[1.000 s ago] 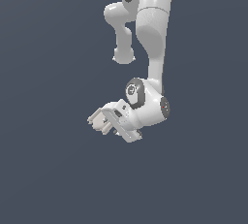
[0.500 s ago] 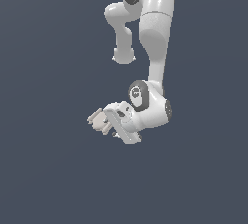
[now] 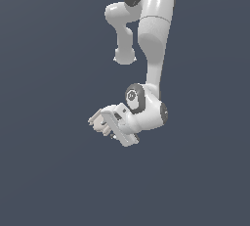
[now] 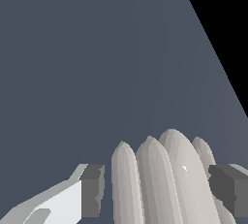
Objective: Pick up the object and move it to a goal position.
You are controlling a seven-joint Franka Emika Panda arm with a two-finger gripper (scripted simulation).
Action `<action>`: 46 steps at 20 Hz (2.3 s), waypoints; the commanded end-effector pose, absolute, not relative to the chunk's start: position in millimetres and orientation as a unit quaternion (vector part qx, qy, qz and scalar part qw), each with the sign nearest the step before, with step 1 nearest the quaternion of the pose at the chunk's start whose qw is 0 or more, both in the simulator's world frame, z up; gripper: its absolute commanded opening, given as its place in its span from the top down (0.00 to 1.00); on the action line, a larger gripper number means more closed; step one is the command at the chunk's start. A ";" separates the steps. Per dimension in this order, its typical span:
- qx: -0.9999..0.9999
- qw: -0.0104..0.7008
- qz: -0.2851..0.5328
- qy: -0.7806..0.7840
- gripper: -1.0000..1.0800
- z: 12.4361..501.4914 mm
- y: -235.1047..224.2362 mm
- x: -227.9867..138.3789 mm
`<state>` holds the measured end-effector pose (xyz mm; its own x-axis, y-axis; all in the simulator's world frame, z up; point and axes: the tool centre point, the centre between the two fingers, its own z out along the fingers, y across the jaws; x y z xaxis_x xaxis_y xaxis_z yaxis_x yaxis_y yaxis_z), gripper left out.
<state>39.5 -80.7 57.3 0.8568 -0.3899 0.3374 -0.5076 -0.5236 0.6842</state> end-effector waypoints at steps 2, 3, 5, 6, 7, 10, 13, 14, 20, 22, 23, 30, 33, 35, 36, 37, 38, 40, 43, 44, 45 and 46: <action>0.870 0.415 0.071 -0.258 0.19 51.7 -87.4 38.4; 0.870 0.415 0.071 -0.258 0.19 51.4 -87.7 38.4; 0.870 0.415 0.071 -0.258 1.00 51.4 -87.7 38.4; 0.870 0.415 0.071 -0.258 1.00 51.4 -87.7 38.4; 0.870 0.415 0.071 -0.258 1.00 51.4 -87.7 38.4; 0.870 0.415 0.071 -0.258 1.00 51.4 -87.7 38.4; 0.870 0.415 0.071 -0.258 1.00 51.4 -87.7 38.4; 0.870 0.415 0.072 -0.258 1.00 52.0 -87.6 38.6; 0.864 0.416 0.084 -0.270 1.00 58.1 -88.3 46.2; 0.860 0.418 0.093 -0.279 1.00 63.0 -88.9 51.9; 0.857 0.419 0.099 -0.285 1.00 66.1 -89.3 55.4; 0.823 0.425 0.159 -0.342 1.00 101.6 -93.6 88.6; 0.799 0.427 0.194 -0.376 1.00 125.8 -96.3 105.9; 0.780 0.428 0.221 -0.401 1.00 145.2 -98.2 117.4; 0.769 0.428 0.234 -0.413 1.00 155.3 -99.1 122.6; 0.758 0.428 0.247 -0.425 1.00 165.6 -100.0 127.5; 0.747 0.428 0.261 -0.437 1.00 176.2 -100.8 131.9; 0.724 0.427 0.286 -0.460 1.00 197.7 -102.2 139.6; 0.687 0.424 0.324 -0.494 1.00 230.7 -103.7 148.1; 0.674 0.423 0.336 -0.504 1.00 241.9 -104.0 150.1; 0.661 0.421 0.348 -0.515 1.00 253.1 -104.1 151.7; 0.647 0.420 0.359 -0.525 1.00 264.3 -104.2 152.9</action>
<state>150.5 -104.1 246.6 0.2498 -0.3925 0.8852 -0.9680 -0.1249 0.2177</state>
